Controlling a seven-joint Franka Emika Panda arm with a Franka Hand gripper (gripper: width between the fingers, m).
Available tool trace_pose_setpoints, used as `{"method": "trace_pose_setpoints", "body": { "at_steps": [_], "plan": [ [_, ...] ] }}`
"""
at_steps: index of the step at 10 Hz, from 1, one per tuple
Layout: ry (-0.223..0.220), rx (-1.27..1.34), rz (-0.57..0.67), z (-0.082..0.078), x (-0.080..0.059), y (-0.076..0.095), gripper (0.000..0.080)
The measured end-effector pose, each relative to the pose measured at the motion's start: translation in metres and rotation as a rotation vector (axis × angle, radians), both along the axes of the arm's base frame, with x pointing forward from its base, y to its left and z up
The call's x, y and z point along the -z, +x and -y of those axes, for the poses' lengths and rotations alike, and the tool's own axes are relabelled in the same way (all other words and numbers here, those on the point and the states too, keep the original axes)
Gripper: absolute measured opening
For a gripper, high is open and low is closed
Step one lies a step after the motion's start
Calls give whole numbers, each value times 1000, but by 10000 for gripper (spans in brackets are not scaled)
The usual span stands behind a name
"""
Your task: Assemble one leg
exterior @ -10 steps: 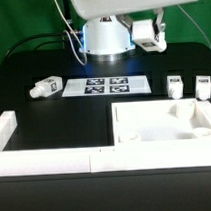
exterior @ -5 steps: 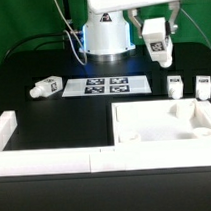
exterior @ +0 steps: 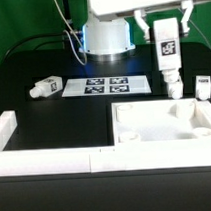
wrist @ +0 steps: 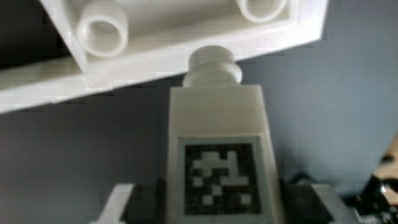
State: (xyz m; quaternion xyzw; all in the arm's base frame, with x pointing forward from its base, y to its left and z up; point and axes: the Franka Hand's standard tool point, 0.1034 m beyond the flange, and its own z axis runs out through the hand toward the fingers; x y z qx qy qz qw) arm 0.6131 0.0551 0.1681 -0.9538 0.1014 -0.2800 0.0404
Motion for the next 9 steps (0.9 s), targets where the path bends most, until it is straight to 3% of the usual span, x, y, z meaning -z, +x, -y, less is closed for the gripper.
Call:
{"method": "trace_pose_setpoints", "body": {
  "at_steps": [2,3,6,7,9],
  "plan": [
    [-22,10,127,0,0,3,286],
    [-33,1,133,-2,7,1,286],
    [-167,-213,115,-21,22,26,287],
    [-171,-228,113,-27,29,24,287],
    [-171,-225,113,-25,28,24,287]
  ]
}}
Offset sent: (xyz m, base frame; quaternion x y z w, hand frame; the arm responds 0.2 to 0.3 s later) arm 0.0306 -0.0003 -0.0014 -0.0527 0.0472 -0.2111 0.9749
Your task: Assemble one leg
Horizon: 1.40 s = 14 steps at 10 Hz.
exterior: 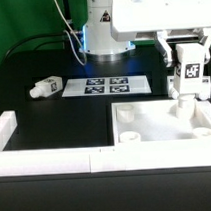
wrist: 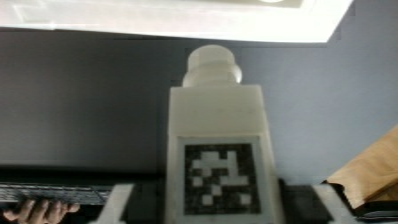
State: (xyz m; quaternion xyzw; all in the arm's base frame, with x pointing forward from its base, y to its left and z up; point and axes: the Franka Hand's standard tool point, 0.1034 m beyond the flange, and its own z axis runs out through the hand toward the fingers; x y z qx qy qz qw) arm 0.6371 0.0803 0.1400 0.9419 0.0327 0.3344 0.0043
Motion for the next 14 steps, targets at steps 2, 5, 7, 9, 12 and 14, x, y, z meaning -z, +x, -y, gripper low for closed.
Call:
{"method": "trace_pose_setpoints", "body": {
  "at_steps": [2,5,7,9,12,14],
  "plan": [
    [-1,-1,-3,0,2,-2,287],
    [17,-5,-33,-21,25,-8,287],
    [19,-8,-46,-28,35,-10,287],
    [20,-10,-54,-32,40,-12,287],
    [15,-10,-62,-31,49,-12,287],
    [14,-12,-46,-32,50,-11,287]
  ]
}}
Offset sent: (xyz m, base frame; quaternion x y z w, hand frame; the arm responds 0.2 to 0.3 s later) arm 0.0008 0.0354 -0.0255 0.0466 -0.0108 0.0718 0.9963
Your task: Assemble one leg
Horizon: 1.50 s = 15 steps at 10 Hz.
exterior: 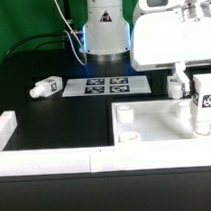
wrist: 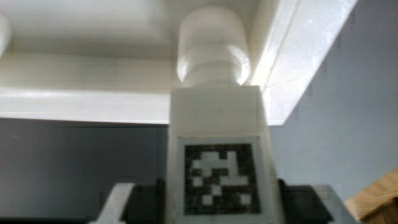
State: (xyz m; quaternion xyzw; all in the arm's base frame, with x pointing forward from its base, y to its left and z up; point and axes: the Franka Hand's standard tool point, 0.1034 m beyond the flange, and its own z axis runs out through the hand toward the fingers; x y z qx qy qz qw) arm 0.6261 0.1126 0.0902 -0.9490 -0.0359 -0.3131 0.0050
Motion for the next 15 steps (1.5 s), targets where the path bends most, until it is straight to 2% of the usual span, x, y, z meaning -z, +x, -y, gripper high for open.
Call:
{"method": "trace_pose_setpoints", "body": {
  "at_steps": [4,8,9,10,11,12,13,15],
  "plan": [
    [-7,-4,-24,1,13,-2,287],
    [-9,-5,-21,0,16,-3,287],
    [-9,-5,-26,0,17,-3,397],
    [-9,-5,-26,0,17,-3,397],
    [-9,-5,-27,0,17,-3,533],
    [-8,-5,-33,0,17,-4,628],
    [5,-1,-99,0,16,-4,628],
    [51,13,-274,-2,3,4,648]
  ]
}}
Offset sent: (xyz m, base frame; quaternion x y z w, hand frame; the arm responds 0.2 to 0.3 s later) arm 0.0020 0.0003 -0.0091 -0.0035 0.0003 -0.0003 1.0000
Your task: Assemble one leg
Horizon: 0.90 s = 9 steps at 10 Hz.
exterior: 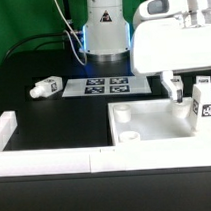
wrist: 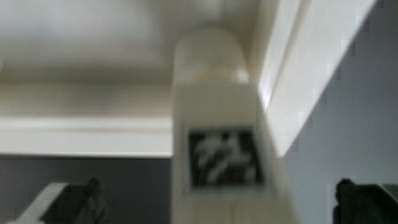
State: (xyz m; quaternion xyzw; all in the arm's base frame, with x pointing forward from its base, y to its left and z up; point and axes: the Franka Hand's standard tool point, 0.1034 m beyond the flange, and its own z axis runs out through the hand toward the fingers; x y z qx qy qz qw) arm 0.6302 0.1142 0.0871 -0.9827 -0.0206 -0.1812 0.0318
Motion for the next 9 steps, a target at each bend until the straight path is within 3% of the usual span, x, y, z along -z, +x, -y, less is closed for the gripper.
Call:
{"method": "trace_pose_setpoints", "body": {
  "at_steps": [3,5,8,9],
  "plan": [
    [37,26,-233,-4,-2,6,649],
    [19,23,-324,0,7,6,649],
    [10,53,-330,2,12,5,603],
    [11,57,-330,2,12,5,423]
  ]
}}
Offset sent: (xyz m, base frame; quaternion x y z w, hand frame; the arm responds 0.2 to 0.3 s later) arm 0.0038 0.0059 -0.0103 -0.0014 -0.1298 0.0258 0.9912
